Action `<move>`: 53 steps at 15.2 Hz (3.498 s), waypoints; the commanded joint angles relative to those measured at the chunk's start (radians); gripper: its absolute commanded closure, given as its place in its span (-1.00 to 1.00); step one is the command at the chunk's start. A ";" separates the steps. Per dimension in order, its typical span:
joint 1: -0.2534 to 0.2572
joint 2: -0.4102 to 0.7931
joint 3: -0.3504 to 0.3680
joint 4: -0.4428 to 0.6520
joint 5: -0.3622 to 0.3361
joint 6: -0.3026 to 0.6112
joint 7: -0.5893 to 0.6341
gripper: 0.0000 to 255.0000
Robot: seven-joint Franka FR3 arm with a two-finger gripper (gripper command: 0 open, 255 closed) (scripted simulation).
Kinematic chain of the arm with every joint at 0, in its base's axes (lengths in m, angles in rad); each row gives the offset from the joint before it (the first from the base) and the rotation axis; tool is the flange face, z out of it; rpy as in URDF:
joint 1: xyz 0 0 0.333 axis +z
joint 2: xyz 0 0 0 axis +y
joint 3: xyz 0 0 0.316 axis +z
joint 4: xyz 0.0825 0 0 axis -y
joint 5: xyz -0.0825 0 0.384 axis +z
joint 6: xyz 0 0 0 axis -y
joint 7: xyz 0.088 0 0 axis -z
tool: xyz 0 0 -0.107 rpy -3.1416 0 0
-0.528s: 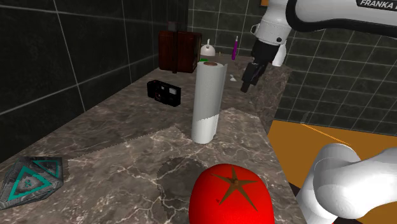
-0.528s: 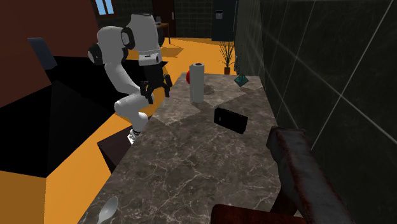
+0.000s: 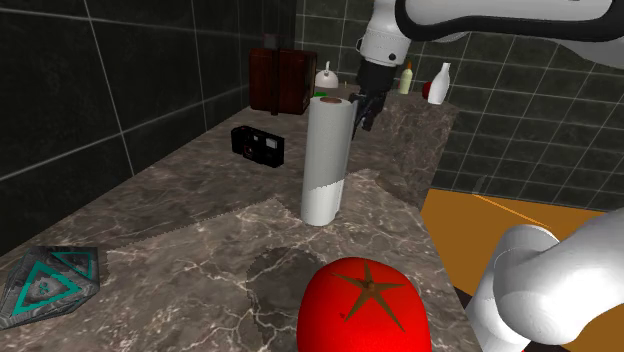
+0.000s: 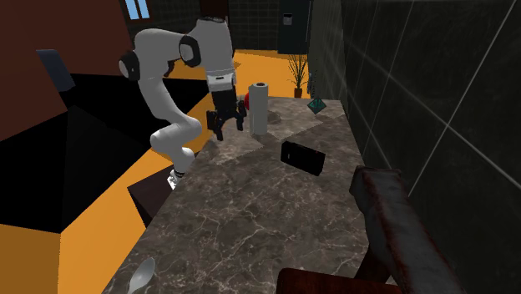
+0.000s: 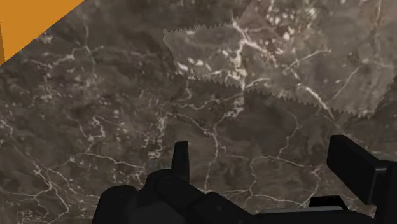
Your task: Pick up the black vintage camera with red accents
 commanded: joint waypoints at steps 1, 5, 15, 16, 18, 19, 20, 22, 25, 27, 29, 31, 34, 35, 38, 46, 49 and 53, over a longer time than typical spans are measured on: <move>0.010 0.079 0.015 0.059 0.017 0.007 0.019 -1.00; 0.027 0.239 0.037 0.195 0.042 0.005 0.047 -1.00; 0.067 0.668 0.084 0.654 0.082 -0.085 0.113 -1.00; 0.072 0.716 0.088 0.715 0.084 -0.103 0.120 -1.00; 0.082 0.809 0.095 0.837 0.086 -0.142 0.133 -1.00; 0.082 0.803 0.095 0.815 0.087 -0.125 0.132 -1.00; 0.081 0.798 0.095 0.793 0.087 -0.109 0.131 -1.00; 0.081 0.788 0.094 0.753 0.088 -0.078 0.129 -1.00; 0.080 0.777 0.094 0.696 0.089 -0.033 0.126 -1.00; 0.080 0.775 0.094 0.685 0.089 -0.024 0.126 -1.00; 0.081 0.773 0.095 0.684 0.089 -0.025 0.127 1.00; 0.081 0.774 0.095 0.685 0.089 -0.025 0.127 1.00; 0.081 0.773 0.095 0.684 0.089 -0.025 0.127 1.00; 0.081 0.773 0.095 0.684 0.089 -0.025 0.127 1.00; 0.080 0.778 0.094 0.703 0.089 -0.039 0.127 1.00; 0.082 0.819 0.095 0.870 0.085 -0.165 0.135 1.00; 0.084 0.842 0.096 0.946 0.084 -0.218 0.139 1.00; 0.086 0.873 0.096 1.037 0.081 -0.277 0.143 1.00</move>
